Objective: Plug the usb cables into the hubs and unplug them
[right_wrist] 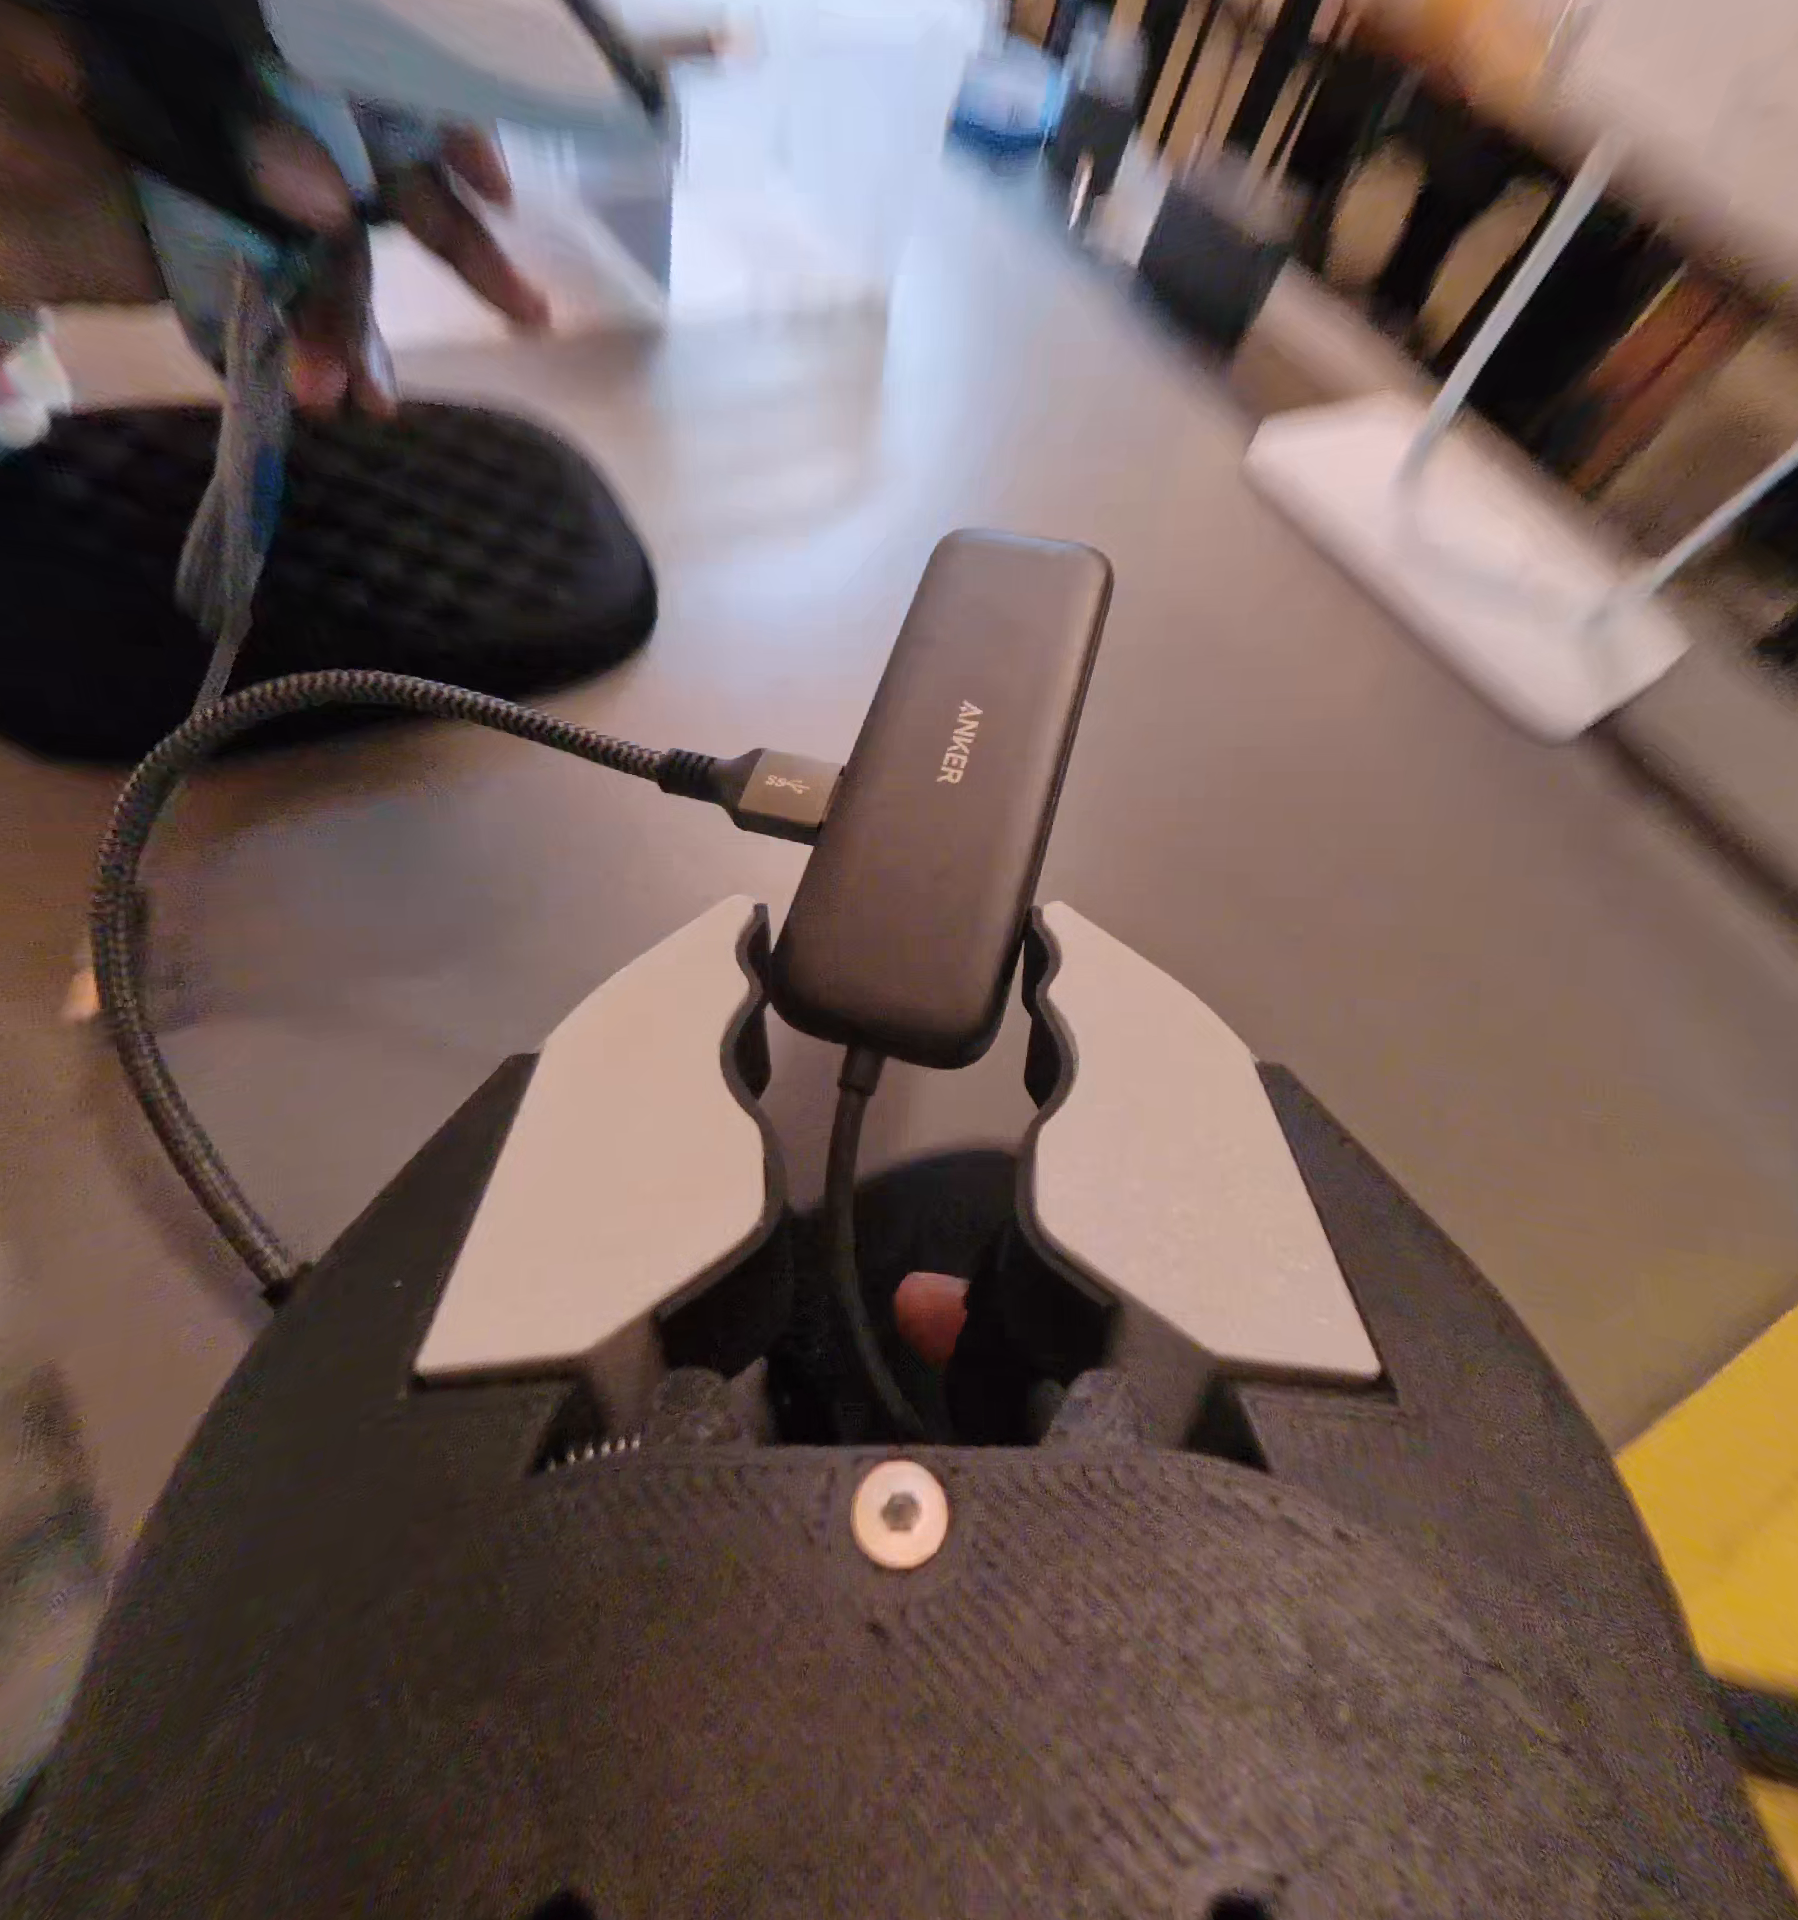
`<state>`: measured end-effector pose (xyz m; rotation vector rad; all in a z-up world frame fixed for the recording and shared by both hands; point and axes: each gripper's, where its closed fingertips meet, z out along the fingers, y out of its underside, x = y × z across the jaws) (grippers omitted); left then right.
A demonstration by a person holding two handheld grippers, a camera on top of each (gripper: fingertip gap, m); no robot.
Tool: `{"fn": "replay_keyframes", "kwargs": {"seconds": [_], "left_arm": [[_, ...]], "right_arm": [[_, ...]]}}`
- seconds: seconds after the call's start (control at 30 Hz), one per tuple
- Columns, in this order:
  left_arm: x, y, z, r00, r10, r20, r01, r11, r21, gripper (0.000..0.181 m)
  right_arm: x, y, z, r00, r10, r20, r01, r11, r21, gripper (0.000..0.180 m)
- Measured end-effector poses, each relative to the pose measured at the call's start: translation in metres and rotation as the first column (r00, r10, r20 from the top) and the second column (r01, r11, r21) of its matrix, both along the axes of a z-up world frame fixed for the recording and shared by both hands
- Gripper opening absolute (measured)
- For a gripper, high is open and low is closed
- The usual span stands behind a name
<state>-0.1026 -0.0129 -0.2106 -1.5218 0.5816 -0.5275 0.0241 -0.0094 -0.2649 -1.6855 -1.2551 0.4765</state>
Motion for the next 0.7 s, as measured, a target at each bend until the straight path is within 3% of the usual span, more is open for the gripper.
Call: {"fn": "replay_keyframes", "kwargs": {"seconds": [0.13, 0.23, 0.33, 0.4, 0.5, 0.63, 0.7], "left_arm": [[0.013, -0.007, -0.005, 0.997, -0.072, -0.039, 0.072, 0.997, -0.015, 0.004], [0.020, -0.006, -0.015, 0.992, -0.082, -0.092, 0.080, 0.996, -0.028, 0.004], [0.024, -0.006, -0.018, 0.986, -0.071, -0.153, 0.071, 0.997, -0.009, 0.004], [0.025, -0.007, -0.018, 0.984, -0.069, -0.165, 0.070, 0.998, 0.003, 0.004], [0.027, -0.007, -0.018, 0.986, -0.082, -0.145, 0.083, 0.997, 0.001, 0.004], [0.028, -0.009, -0.018, 0.984, -0.095, -0.150, 0.095, 0.995, -0.003, 0.004], [0.028, -0.008, -0.019, 0.982, -0.087, -0.165, 0.089, 0.996, 0.004, 0.004]], "right_arm": [[0.043, -0.020, -0.036, 0.964, 0.047, 0.262, 0.018, 0.971, -0.239, 0.047], [0.065, -0.025, -0.063, 0.904, 0.062, 0.424, 0.082, 0.947, -0.312, 0.047], [0.061, -0.031, -0.055, 0.940, 0.096, 0.327, 0.044, 0.917, -0.396, 0.048], [0.058, -0.029, -0.041, 0.958, 0.088, 0.272, 0.032, 0.913, -0.407, 0.064], [0.039, -0.020, -0.028, 0.962, 0.149, 0.227, -0.046, 0.914, -0.403, 0.073], [0.011, -0.004, -0.049, 0.920, 0.308, 0.241, -0.113, 0.799, -0.590, 0.073], [0.001, -0.002, -0.063, 0.895, 0.384, 0.225, -0.117, 0.690, -0.714, 0.067]]}}
